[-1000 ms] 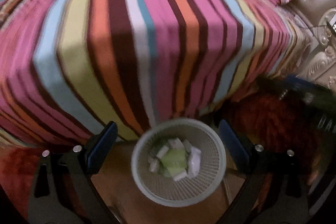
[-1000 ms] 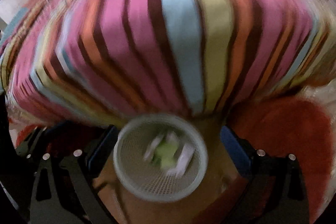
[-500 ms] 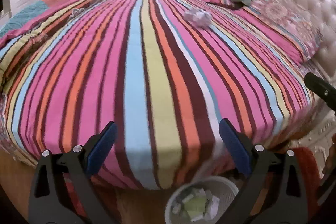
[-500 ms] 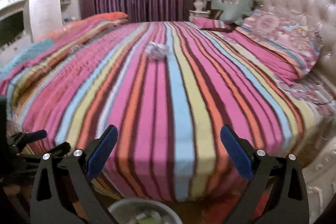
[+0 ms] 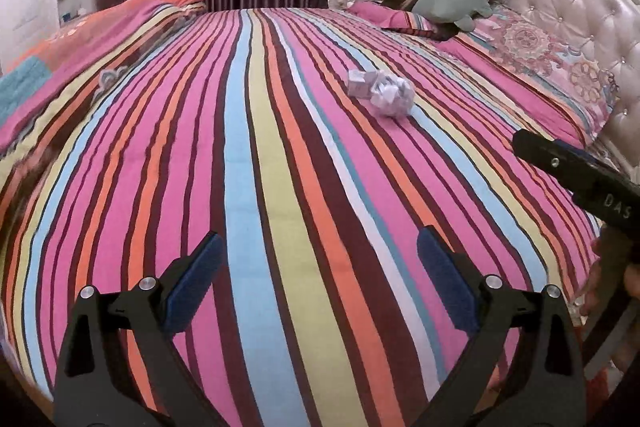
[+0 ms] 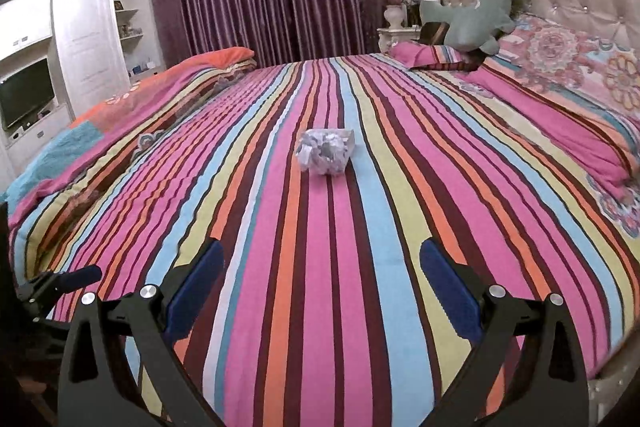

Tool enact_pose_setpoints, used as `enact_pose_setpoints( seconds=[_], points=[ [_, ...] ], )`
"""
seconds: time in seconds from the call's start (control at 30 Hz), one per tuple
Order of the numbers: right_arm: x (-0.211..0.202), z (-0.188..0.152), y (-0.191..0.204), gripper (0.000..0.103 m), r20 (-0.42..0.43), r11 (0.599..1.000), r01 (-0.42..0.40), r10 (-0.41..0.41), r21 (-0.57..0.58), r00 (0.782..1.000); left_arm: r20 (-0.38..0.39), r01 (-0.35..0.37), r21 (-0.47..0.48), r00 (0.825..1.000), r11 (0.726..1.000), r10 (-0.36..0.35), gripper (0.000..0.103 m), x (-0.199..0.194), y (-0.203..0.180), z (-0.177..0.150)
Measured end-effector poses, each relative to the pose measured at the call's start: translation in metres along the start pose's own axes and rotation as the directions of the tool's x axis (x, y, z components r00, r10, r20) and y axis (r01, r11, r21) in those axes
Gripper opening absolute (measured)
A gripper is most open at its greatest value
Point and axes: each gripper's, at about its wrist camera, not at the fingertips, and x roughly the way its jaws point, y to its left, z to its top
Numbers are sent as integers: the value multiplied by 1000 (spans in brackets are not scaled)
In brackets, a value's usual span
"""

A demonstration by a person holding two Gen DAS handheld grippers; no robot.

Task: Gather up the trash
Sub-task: 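Raise both open tools from the basket back toward the crumpled paper on the bed, then grasp the white 'Your Skin Dress' box with the left tool while the right tool grasps the crumpled paper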

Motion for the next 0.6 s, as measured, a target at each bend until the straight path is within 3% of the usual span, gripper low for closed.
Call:
enact_pose_setpoints(
  seconds=[0.3,0.47,0.6],
  points=[
    [70,23,0,94,-36,999,6,-8,-41,999,-16,-3,-36,1000,999,2,94,57,29,54],
    [96,30,-1,94,-49,999,1,-3,-36,999,-12,36,-113,999,993,-37,94,83,43,84],
    [119,37,0,94,-63,999,0,-3,-49,998,-15,53,-117,998,992,-55,94,105,41,104]
  ],
)
